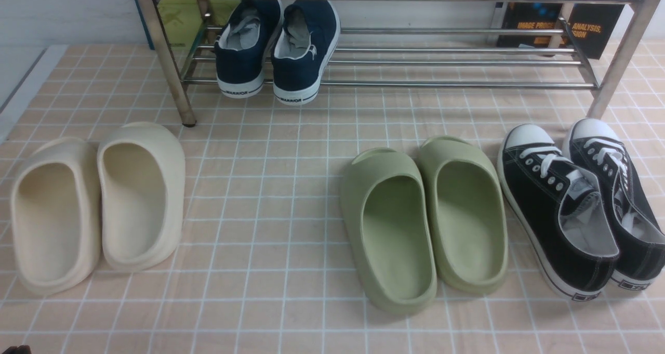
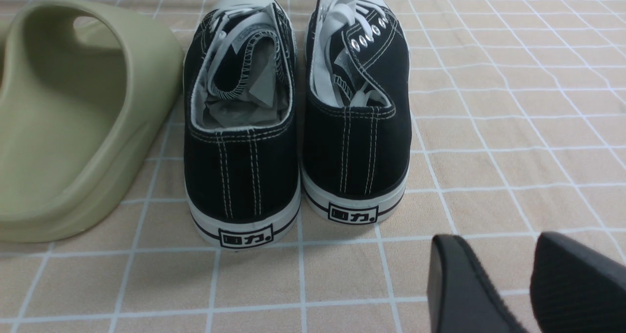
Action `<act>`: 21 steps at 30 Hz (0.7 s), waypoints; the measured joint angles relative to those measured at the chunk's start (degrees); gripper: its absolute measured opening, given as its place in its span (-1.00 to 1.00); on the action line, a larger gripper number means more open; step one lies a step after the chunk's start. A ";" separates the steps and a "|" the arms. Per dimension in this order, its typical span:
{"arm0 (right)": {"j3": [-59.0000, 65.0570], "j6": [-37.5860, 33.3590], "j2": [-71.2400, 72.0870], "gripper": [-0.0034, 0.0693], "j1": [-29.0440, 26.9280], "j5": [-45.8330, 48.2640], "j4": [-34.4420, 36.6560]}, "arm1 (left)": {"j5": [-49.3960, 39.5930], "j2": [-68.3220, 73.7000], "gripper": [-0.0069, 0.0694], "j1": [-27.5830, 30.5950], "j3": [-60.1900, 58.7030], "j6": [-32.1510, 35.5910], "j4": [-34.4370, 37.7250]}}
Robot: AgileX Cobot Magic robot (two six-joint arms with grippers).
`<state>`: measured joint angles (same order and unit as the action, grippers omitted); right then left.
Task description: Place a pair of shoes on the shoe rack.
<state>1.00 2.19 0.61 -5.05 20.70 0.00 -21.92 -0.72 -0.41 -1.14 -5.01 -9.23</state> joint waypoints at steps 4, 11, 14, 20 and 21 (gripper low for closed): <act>0.00 0.00 0.00 -0.25 0.00 0.00 0.00 | 0.00 0.00 -0.67 0.00 0.00 0.00 0.00; 0.00 0.00 0.00 -0.25 0.00 0.00 0.00 | 0.00 0.00 -0.65 0.00 0.00 0.00 0.05; 0.00 0.00 0.00 -0.25 0.00 0.00 0.00 | 0.05 0.00 -0.63 0.00 0.00 0.00 0.05; 0.00 0.00 0.00 -0.25 0.00 0.00 0.00 | 0.05 0.00 -0.62 0.00 0.00 0.00 0.05; 0.00 0.00 0.00 -0.25 0.00 0.00 0.00 | 0.05 0.00 -0.62 0.00 0.00 0.00 0.05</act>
<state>1.00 2.19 0.61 -5.05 20.70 0.00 -21.87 -0.72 -0.41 -1.14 -5.01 -9.18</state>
